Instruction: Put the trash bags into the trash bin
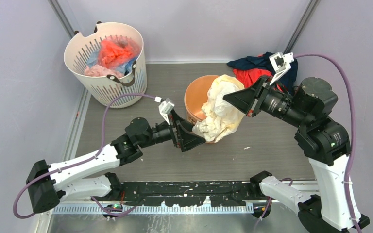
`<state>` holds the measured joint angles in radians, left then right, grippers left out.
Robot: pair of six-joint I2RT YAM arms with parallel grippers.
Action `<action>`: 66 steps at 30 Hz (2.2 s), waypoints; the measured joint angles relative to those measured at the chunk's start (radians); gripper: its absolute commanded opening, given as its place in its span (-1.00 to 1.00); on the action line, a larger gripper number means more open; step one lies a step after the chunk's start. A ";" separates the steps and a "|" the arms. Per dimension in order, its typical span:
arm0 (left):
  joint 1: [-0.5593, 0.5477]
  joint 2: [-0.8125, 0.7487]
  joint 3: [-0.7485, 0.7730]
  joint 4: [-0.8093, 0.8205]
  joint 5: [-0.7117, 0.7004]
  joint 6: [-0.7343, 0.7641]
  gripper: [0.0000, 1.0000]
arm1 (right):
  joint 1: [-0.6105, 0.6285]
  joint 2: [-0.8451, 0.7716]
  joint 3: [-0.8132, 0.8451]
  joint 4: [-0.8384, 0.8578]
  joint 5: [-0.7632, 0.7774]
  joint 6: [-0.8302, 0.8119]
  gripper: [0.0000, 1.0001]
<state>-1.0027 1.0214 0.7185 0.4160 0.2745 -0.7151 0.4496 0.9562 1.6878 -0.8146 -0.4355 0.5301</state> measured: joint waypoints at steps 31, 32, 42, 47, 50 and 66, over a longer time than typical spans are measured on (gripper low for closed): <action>0.035 -0.216 0.098 -0.426 -0.084 0.176 -0.79 | 0.000 -0.052 0.037 -0.100 0.201 -0.109 -0.98; 0.035 -0.229 0.098 -0.444 -0.094 0.180 -0.79 | 0.000 -0.056 0.041 -0.104 0.217 -0.115 -0.98; 0.037 -0.358 0.098 -0.588 -0.190 0.206 -0.81 | 0.000 -0.086 0.075 -0.146 0.441 -0.161 -0.98; 0.037 -0.424 0.098 -0.655 -0.232 0.224 -0.81 | 0.000 -0.094 0.076 -0.152 0.506 -0.166 -0.98; 0.037 -0.461 0.103 -0.703 -0.268 0.235 -0.81 | 0.000 -0.101 0.076 -0.152 0.533 -0.166 -0.98; 0.037 -0.464 0.413 -0.872 -0.323 0.307 -0.90 | 0.000 -0.075 0.123 -0.151 0.456 -0.160 -0.11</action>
<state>-0.9661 0.5571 1.1316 -0.4561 -0.0486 -0.4076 0.4496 0.8810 1.8107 -0.9661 0.0208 0.3698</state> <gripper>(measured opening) 0.071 0.183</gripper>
